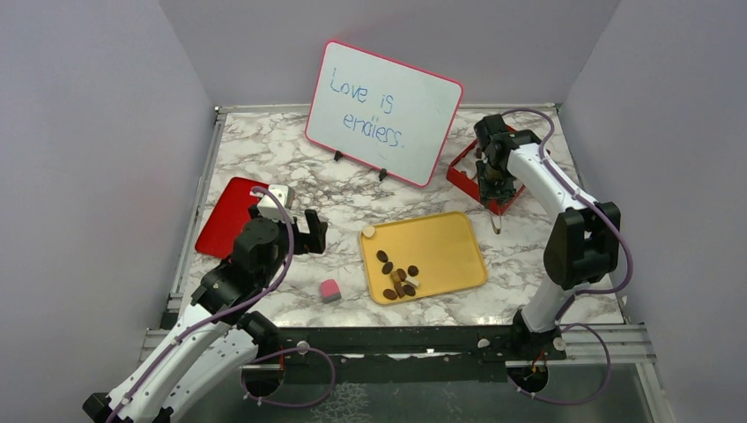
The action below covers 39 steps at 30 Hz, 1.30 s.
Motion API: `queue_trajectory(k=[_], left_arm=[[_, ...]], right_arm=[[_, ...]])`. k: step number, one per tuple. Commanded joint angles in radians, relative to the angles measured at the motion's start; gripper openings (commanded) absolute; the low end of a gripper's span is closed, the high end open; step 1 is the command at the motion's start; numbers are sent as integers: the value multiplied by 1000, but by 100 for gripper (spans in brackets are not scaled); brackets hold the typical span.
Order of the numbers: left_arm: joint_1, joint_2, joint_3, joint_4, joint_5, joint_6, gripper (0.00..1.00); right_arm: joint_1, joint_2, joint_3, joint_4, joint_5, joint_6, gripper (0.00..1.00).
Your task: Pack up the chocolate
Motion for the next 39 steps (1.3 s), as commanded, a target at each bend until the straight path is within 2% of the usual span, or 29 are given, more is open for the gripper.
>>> queue_trajectory(k=[1,17,27,33,39], left_arm=[[-2,-1,-6,30,7,10,99],[-2,0,-6,30,3,10,99],[-2,-3,-7,30,6,8,99],[-2,-3,-7,29,5,8,99],[-2,-3,-7,29,1,8,99]], right_arm=[[-6,-35,26,-36,13,12,39],[-4,-168,81,-6,-91,-30,38],[12,-302,-18,71,-220,-73,38],[69,-378,-97,113,-304,-83,39],[209,-420,-172,142,-293,-43,39]])
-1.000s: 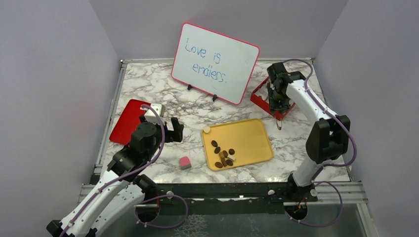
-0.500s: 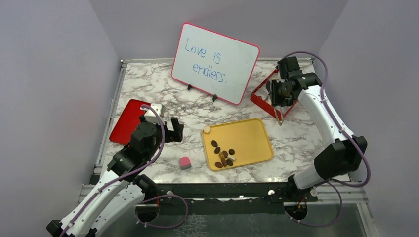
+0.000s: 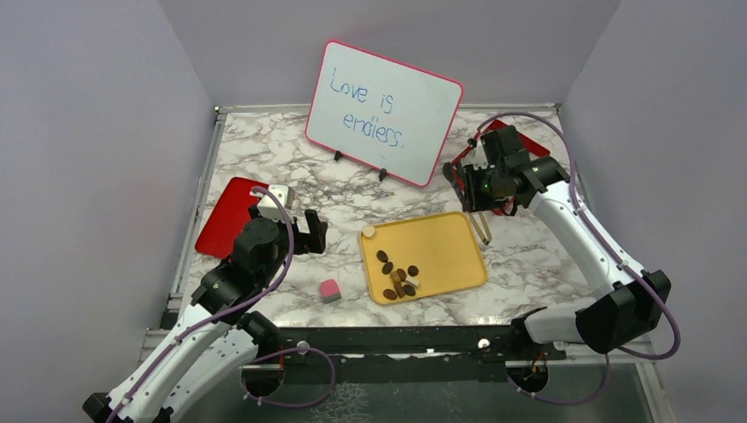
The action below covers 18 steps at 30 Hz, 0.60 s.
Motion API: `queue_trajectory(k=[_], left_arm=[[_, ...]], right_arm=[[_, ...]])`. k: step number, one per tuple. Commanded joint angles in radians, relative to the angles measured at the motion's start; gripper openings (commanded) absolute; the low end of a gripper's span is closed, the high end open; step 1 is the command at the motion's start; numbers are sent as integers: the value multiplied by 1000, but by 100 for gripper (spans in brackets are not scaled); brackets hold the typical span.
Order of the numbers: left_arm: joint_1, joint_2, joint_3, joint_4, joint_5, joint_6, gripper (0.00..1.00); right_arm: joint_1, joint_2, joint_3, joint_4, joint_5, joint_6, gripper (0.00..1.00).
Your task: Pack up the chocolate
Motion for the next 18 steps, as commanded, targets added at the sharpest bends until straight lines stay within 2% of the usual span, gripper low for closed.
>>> queue_trajectory(k=[1,10,18], left_arm=[[-2,-6,-7,28,0,8,99],[-2,-11,1,24,-18,-2,99],[-2,-21,-1,24,-29,-1,99]], right_arm=[[105,-33,-46,50,-26,25,39],[356,40,-80,31,65,87,39],[500,171,-44,40,81,102,40]])
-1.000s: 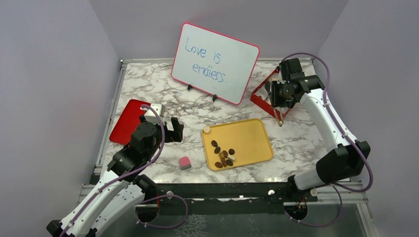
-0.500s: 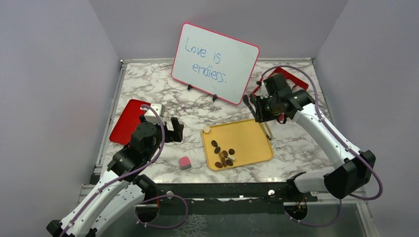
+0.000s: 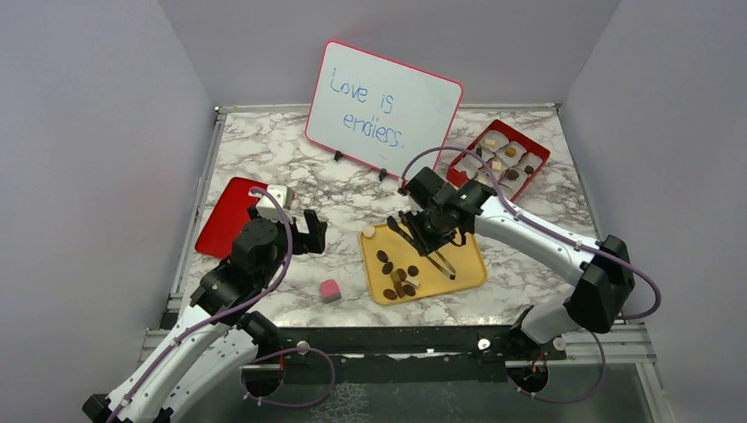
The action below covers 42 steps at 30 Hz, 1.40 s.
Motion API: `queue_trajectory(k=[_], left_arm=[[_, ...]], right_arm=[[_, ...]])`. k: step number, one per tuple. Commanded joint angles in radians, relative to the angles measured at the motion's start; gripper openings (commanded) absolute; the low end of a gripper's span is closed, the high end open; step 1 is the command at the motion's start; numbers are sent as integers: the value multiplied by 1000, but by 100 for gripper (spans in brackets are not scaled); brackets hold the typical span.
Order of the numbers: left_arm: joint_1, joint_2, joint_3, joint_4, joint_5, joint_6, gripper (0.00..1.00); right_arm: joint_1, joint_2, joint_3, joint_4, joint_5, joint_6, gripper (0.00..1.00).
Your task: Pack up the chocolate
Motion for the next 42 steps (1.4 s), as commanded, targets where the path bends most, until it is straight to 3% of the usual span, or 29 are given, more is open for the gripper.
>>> queue_trajectory(k=[1,15,42], left_arm=[[-2,-17,-1,24,-28,0,99],[-2,-41,-3,26,-41,2,99],[-2,-43,-4,26,-41,5,99]], right_arm=[[60,80,36,27,29,13,40],[89,229,85,86,-13,-21,41],[102,321,162,89,-30,-39,42]])
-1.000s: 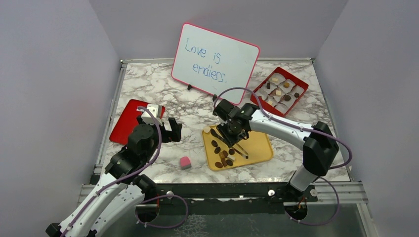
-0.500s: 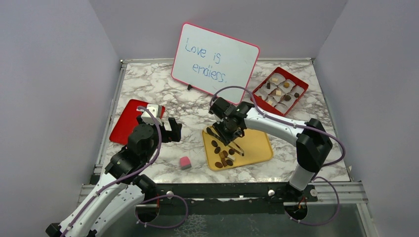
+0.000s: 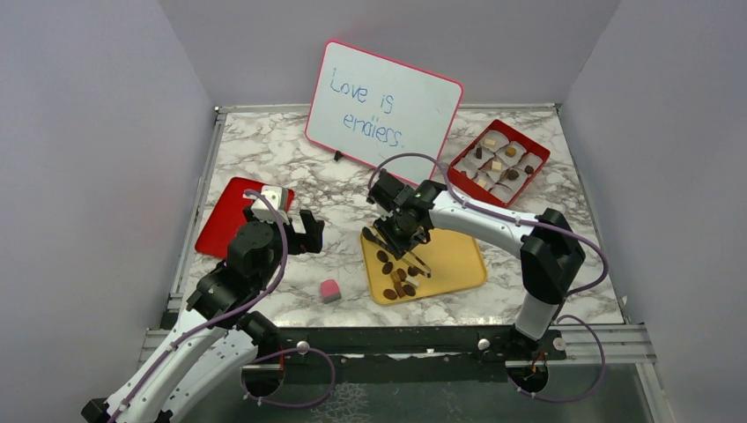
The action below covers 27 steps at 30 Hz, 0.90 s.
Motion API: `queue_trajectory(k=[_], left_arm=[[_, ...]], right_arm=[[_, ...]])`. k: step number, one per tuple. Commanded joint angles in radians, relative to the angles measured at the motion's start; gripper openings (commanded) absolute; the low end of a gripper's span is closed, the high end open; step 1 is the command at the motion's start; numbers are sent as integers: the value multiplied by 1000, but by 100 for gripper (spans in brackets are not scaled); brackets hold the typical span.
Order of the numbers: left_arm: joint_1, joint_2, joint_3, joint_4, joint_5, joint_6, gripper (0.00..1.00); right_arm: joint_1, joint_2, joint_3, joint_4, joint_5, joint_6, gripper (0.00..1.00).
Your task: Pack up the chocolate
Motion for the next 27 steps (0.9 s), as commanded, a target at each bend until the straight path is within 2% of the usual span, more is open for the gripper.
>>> queue_trajectory(k=[1,27], left_arm=[[-2,-10,-5,25,-18,5,99],[-2,-23,-7,26,-17,4,99]], right_arm=[[8,18,41,11,-9,-14,42],[33,68,69,-36,45,-6,42]])
